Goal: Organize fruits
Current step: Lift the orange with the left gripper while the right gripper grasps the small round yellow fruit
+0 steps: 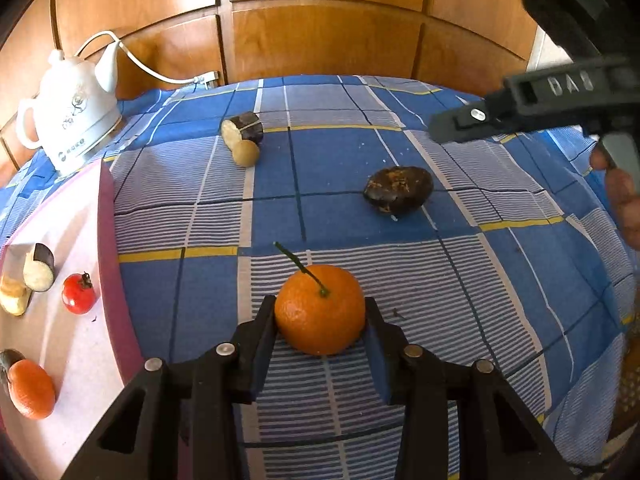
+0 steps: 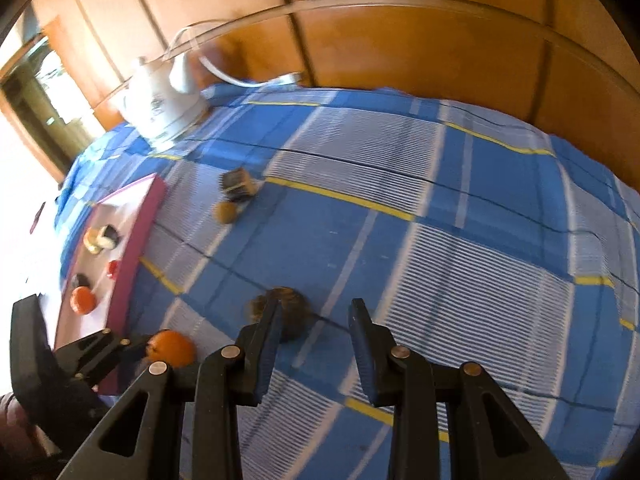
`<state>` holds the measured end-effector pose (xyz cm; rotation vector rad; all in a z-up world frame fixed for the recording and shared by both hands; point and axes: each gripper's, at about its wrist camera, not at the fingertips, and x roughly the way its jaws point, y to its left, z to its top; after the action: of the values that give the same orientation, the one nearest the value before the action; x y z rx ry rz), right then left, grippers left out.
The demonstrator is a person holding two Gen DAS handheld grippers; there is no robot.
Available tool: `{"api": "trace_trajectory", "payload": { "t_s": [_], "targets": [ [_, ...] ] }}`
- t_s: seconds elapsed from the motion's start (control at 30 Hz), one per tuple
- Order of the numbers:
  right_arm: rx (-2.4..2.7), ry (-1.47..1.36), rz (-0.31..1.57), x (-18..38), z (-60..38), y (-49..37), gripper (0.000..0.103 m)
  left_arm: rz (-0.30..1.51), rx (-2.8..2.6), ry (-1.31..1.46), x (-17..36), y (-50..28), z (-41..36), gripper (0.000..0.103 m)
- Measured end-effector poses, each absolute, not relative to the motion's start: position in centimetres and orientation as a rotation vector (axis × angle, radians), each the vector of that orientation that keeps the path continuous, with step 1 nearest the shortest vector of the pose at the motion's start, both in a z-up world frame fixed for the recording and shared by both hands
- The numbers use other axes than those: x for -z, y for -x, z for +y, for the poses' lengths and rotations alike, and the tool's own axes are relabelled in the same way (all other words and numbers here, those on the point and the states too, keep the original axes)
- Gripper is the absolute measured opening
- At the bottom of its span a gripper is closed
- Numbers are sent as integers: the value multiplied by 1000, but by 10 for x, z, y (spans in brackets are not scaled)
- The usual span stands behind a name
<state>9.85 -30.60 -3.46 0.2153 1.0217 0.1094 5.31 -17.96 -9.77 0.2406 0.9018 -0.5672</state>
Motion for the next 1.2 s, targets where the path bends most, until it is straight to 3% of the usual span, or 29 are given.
{"api": "trace_trajectory", "payload": {
  "t_s": [0.6,0.7,0.73,1.2],
  "targets": [
    [-217,-106,1152,81,-216,-229,34,874,595,-189,100,-51,-172,41],
    [-208,-90,1140,84,-212,-236,28,868,596,-192,101,-50,-171,41],
    [-206,-91,1139,84,-212,-237,24,867,595,-193,101,-50,-171,42],
    [-187,18,1096,48,-245,-139,24,890,590,-207,97,-53,-174,41]
  ]
}}
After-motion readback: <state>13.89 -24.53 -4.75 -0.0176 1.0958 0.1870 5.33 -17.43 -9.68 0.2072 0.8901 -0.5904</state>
